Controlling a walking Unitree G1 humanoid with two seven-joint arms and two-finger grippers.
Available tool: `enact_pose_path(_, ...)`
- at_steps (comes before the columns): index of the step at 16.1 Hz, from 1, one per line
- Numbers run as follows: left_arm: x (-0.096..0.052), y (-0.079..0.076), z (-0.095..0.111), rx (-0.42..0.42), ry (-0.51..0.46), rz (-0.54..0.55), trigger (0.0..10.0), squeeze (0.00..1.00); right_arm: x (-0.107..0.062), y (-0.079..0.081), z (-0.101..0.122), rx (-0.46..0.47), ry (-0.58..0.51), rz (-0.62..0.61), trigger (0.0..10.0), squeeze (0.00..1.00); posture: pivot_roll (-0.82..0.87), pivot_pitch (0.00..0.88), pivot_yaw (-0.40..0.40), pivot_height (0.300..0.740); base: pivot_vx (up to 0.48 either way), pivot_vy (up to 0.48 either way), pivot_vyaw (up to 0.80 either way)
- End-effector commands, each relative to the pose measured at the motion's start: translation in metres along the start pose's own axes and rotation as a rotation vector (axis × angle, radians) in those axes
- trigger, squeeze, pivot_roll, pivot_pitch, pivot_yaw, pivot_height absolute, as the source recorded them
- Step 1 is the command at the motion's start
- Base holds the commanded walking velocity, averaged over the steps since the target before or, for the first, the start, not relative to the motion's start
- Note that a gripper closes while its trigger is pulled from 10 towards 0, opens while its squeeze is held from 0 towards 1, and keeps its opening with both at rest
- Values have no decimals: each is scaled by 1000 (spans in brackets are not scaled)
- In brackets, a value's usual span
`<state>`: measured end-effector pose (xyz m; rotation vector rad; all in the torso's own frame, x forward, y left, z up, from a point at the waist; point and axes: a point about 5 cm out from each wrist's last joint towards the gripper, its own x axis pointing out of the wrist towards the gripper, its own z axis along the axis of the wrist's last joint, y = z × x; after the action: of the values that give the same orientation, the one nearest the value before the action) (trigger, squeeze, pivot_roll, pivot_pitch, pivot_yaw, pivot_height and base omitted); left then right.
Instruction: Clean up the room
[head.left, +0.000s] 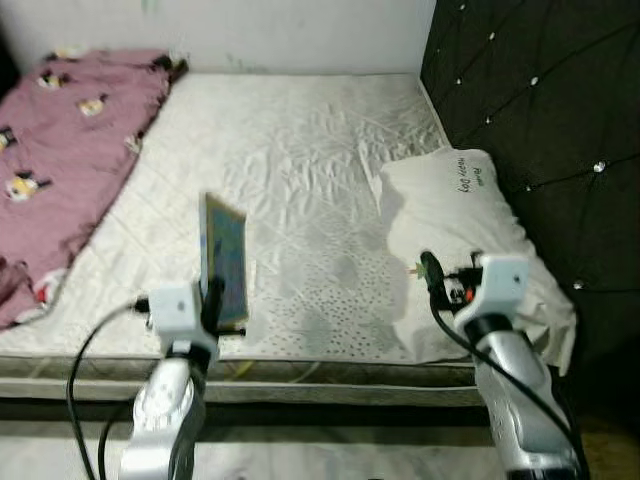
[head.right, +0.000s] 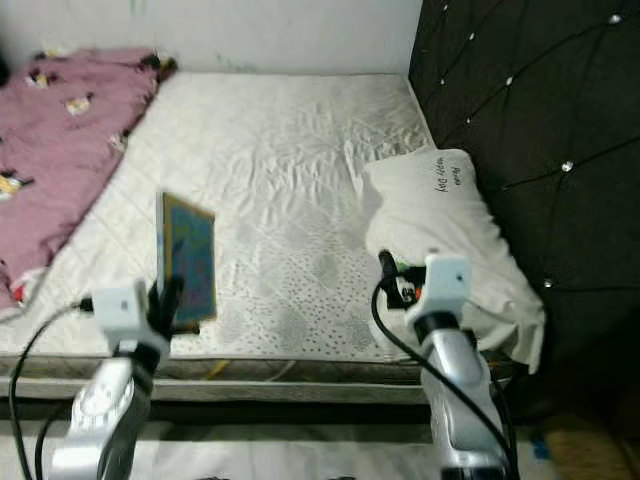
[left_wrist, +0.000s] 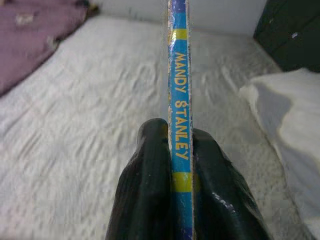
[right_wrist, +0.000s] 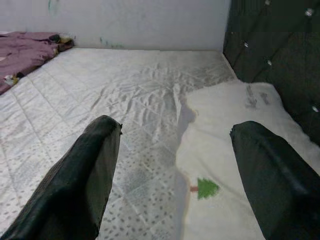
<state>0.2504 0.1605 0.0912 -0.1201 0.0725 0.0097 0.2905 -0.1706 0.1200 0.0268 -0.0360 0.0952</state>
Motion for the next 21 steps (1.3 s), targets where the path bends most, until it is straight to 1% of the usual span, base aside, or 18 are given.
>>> enact_pose_path(1,-1,3,15,17,-78,25,10000,0,4,7,-6,-3,31,46,10000,0,54,110,-54,740,0,0,0)
enact_pose_path(2,-2,3,14,18,-78,32,10000,0,5,8,-6,-4,34,54,10000,0,55,110,-57,740,0,0,0)
enact_pose_path(4,2,13,19,28,-94,68,10000,0,8,18,-7,3,30,87,10000,0,53,110,-62,740,0,0,0)
enact_pose_path(5,3,13,20,31,-96,63,10000,0,7,18,-7,10,31,85,10000,0,52,109,-58,740,0,0,0)
enact_pose_path(7,7,10,22,31,-99,39,10000,0,5,16,-9,19,41,73,10000,0,41,111,-41,740,0,0,-800)
enact_pose_path(9,9,6,22,26,-98,19,10000,0,3,13,-9,8,32,65,10000,0,30,113,-35,740,0,0,-691)
enact_pose_path(11,10,1,18,22,-86,3,10000,0,3,9,-9,-1,31,52,10000,0,22,111,-29,740,0,0,0)
enact_pose_path(13,10,-2,18,14,-86,-8,10000,0,3,8,-9,-6,29,49,10000,0,22,109,-27,740,0,-302,0)
enact_pose_path(16,12,-1,20,14,-92,-6,10000,0,4,9,-10,-9,30,51,10000,0,29,110,-28,740,0,-294,0)
enact_pose_path(18,11,3,20,19,-93,7,10000,0,2,9,-12,-11,37,51,10000,0,29,110,-28,740,0,-291,0)
enact_pose_path(21,11,2,19,15,-93,5,10000,0,2,9,-12,-13,37,55,10000,0,32,106,-31,740,0,-285,0)
